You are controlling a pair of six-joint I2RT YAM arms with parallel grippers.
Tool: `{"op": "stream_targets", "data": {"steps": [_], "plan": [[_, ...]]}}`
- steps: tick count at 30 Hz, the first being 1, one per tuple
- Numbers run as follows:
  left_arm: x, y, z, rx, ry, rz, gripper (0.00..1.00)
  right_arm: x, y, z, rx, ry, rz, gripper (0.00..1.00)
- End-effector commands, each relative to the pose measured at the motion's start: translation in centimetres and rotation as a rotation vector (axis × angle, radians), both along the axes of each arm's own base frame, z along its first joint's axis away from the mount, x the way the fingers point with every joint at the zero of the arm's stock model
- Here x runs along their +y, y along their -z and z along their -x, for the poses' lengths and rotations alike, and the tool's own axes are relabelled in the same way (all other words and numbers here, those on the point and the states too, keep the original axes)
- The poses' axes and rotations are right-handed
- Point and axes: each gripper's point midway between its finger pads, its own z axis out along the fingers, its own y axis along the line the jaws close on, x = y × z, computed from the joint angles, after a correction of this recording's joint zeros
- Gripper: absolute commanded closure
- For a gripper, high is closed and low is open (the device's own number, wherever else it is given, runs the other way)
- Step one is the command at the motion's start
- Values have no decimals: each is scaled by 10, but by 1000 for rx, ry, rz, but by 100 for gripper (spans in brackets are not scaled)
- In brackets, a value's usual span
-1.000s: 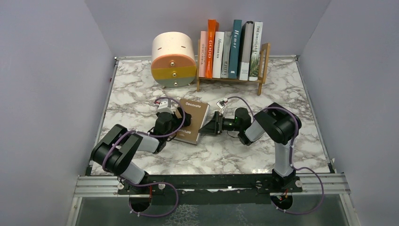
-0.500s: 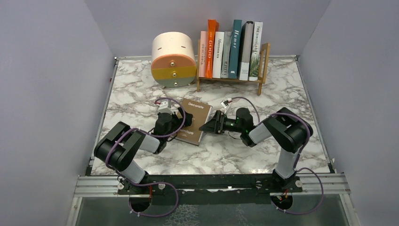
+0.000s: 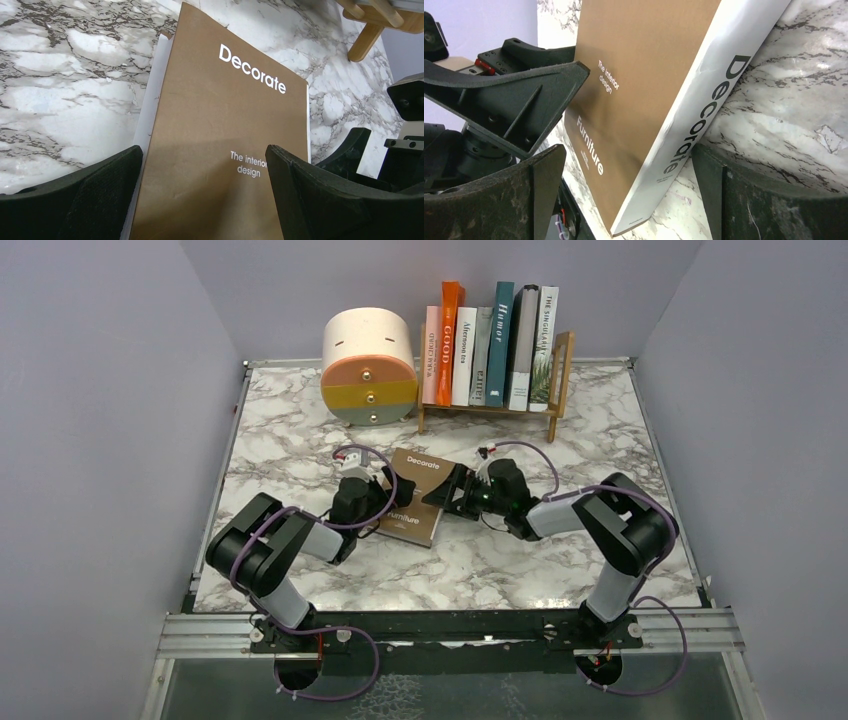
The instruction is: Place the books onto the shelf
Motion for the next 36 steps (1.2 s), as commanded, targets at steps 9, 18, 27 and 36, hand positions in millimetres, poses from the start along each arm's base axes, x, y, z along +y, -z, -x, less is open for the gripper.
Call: {"op": "stream_targets", "data": {"steps": [9, 18, 27, 36], "plan": [[-21, 12, 9, 64, 92, 40, 12, 27, 9, 5, -15, -12, -116, 4], [-26, 17, 12, 65, 111, 68, 12, 23, -36, 17, -170, -17, -316, 5], [-28, 16, 11, 59, 116, 85, 13, 17, -24, 17, -120, 31, -270, 6], [-28, 17, 12, 67, 112, 89, 13, -9, 21, 10, 64, 181, 22, 5]]}}
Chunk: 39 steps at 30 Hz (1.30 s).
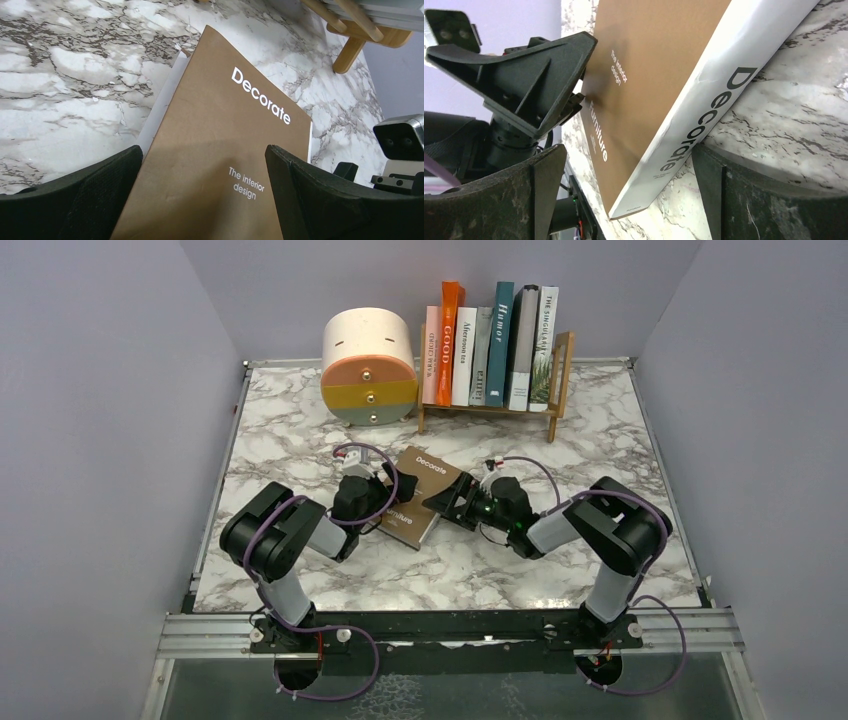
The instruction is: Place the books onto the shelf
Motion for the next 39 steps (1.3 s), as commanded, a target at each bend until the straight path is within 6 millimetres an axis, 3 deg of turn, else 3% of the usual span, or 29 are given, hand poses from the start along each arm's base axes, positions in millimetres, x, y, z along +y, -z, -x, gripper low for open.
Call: {"op": "stream_targets", "data": {"steps": [1, 5, 12, 17, 29, 39], "plan": [[-22, 19, 26, 100, 117, 35, 15, -18, 28, -2, 108, 99, 170, 5], [-23, 20, 26, 107, 121, 40, 25, -24, 37, 3, 164, 123, 189, 5], [-24, 16, 24, 94, 121, 42, 63, -20, 42, 6, 149, 99, 156, 6], [-19, 8, 24, 67, 103, 35, 79, -19, 39, 5, 121, 87, 149, 7], [-8, -25, 26, -5, 69, 30, 80, -20, 31, 3, 73, 84, 150, 7], [-4, -30, 23, 18, 36, 35, 79, -14, 23, 13, 33, 33, 57, 5]]}}
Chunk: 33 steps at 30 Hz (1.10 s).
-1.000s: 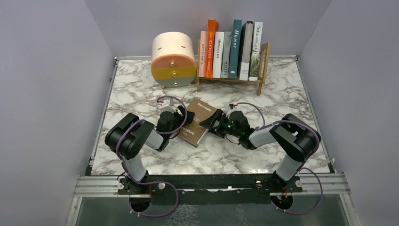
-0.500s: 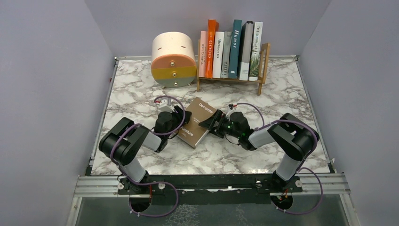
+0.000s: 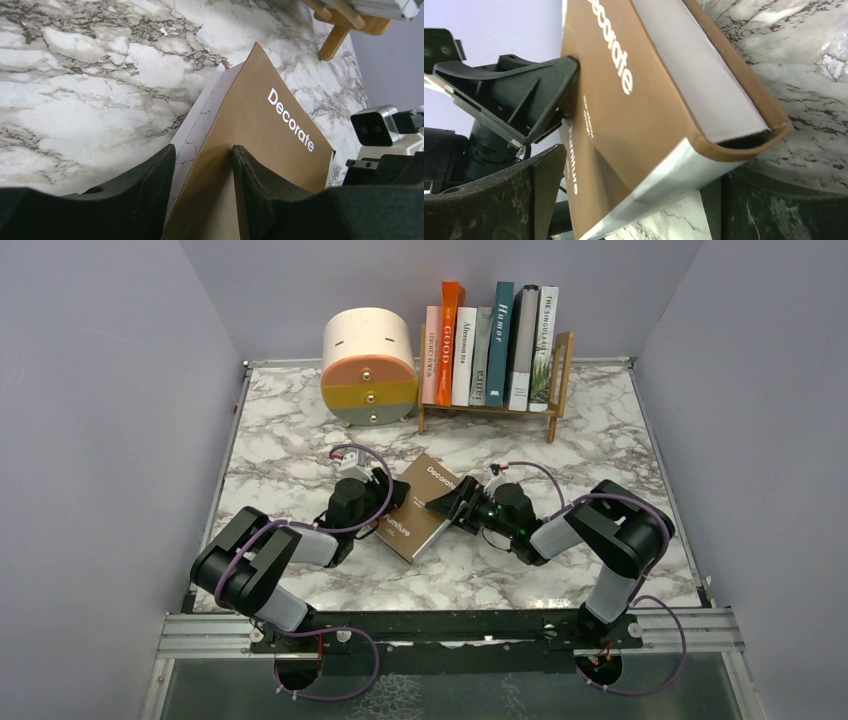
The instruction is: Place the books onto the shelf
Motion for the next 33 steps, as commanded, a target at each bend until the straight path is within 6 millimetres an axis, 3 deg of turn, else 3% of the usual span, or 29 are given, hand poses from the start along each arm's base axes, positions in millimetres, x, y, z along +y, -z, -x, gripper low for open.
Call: {"op": "stream_targets", "data": {"steps": [1, 16, 24, 33], "plan": [[-4, -5, -1, 11, -2, 25, 79, -2, 20, 9, 15, -28, 21, 5], [0, -23, -27, 8, -149, 118, 80, 16, 10, 15, 0, -47, -99, 11], [-11, -29, -28, -9, -168, 122, 79, 29, 4, 17, -16, -71, -116, 21], [-10, -27, -27, -10, -172, 113, 62, 30, 4, 17, -23, -71, -127, 40]]}}
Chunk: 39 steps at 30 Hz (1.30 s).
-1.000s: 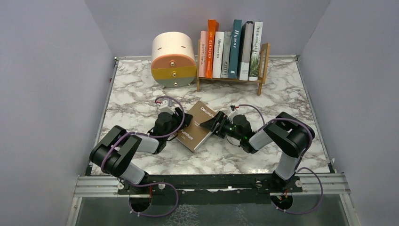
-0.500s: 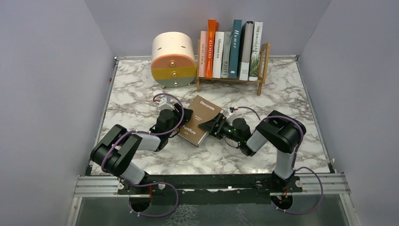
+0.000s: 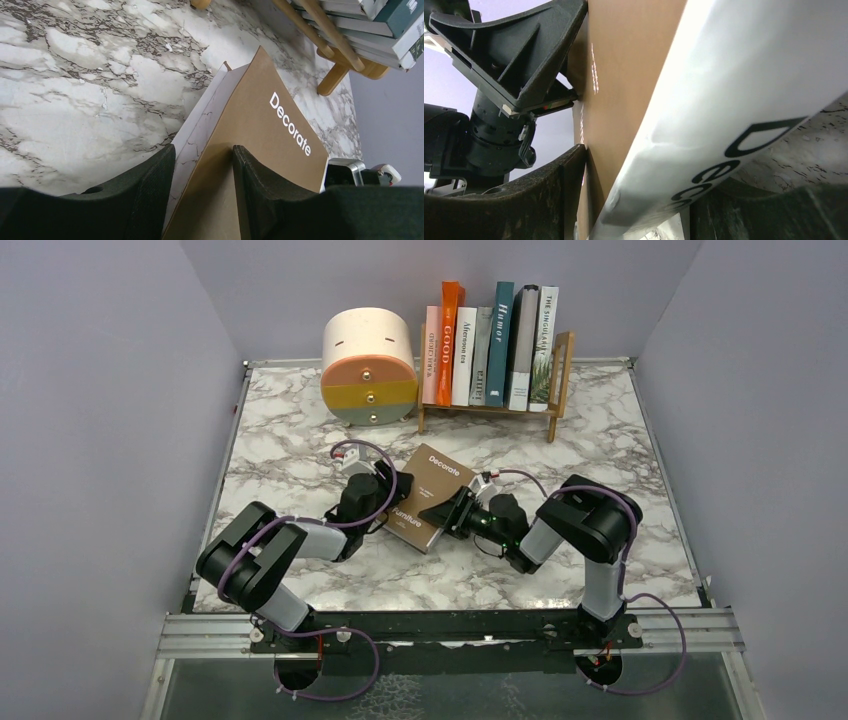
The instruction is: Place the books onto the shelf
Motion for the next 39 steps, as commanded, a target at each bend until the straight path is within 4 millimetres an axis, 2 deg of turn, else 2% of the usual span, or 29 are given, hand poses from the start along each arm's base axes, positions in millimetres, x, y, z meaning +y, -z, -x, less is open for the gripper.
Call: {"op": "stream_targets", "data": {"steps": [1, 3, 10, 20, 29, 33, 39], "plan": [[-4, -23, -10, -66, -21, 51, 60, 2, 2, 0, -14, -1, -1, 41], [-4, -23, -9, -65, -16, 47, 57, 0, 0, -1, -23, 7, -5, 41], [-4, -15, -3, -48, 1, 40, 30, -1, -5, -2, -52, 16, -11, 41], [1, -17, 2, -63, 13, 22, 29, -7, -5, -5, -55, 51, 3, 39], [-5, -9, 3, -34, 40, 27, 28, -10, -5, -6, -54, 66, 5, 39], [5, -14, 2, -52, 8, 21, 29, -16, -4, -6, -48, 79, 14, 40], [34, -23, 2, -47, -81, -61, 28, -31, -3, -4, -58, 109, 65, 43]]}}
